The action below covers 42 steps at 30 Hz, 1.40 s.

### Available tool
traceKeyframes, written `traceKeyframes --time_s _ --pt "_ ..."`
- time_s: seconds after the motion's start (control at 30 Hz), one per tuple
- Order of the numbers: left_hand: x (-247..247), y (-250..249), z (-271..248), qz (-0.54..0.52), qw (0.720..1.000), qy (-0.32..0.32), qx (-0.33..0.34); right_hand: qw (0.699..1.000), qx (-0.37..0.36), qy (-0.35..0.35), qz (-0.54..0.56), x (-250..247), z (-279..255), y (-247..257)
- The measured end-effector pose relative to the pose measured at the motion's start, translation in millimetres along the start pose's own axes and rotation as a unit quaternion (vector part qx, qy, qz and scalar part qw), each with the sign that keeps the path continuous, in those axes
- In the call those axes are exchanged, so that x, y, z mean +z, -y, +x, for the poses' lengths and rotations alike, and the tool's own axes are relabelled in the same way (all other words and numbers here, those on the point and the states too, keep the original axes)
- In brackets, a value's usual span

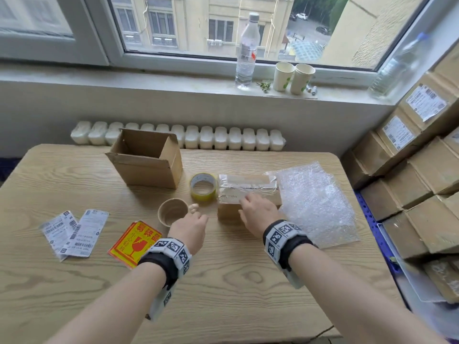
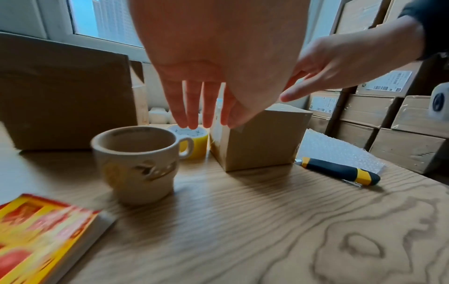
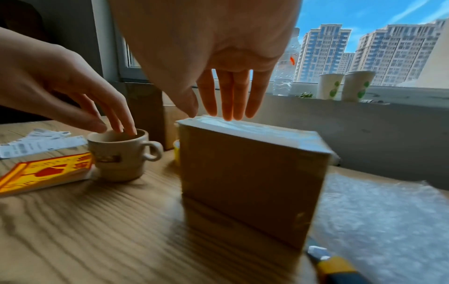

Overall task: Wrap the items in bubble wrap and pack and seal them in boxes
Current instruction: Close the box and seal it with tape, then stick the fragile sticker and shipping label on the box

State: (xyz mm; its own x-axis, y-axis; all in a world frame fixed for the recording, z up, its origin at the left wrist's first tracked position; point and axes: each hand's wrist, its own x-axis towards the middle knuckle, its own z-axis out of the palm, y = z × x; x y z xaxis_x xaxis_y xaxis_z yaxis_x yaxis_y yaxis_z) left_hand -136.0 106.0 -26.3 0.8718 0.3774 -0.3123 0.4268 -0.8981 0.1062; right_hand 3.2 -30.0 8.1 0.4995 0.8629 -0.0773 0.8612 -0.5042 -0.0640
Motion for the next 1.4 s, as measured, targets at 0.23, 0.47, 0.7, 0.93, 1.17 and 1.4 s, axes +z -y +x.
traceKeyframes --time_s 0.23,0.47,0.7,0.93,1.17,1.4 --pt "36 82 -59 -0.056 0.998 -0.003 0.034 0.999 -0.035 0.003 0.008 25 -1 105" --pt "81 146 -106 -0.126 0.992 -0.012 -0.02 0.995 -0.078 0.052 0.046 69 1 181" --pt "116 178 -121 -0.201 0.976 -0.056 -0.068 0.98 -0.104 0.152 0.076 107 16 217" --pt "126 193 -107 -0.234 0.964 -0.095 -0.079 0.967 -0.139 0.185 0.104 142 28 225" --pt "114 184 -86 -0.257 0.957 -0.059 -0.122 0.955 -0.193 0.183 0.133 152 8 208" --pt "100 176 -59 -0.32 0.924 -0.007 -0.211 0.938 -0.206 0.235 0.151 138 -10 190"
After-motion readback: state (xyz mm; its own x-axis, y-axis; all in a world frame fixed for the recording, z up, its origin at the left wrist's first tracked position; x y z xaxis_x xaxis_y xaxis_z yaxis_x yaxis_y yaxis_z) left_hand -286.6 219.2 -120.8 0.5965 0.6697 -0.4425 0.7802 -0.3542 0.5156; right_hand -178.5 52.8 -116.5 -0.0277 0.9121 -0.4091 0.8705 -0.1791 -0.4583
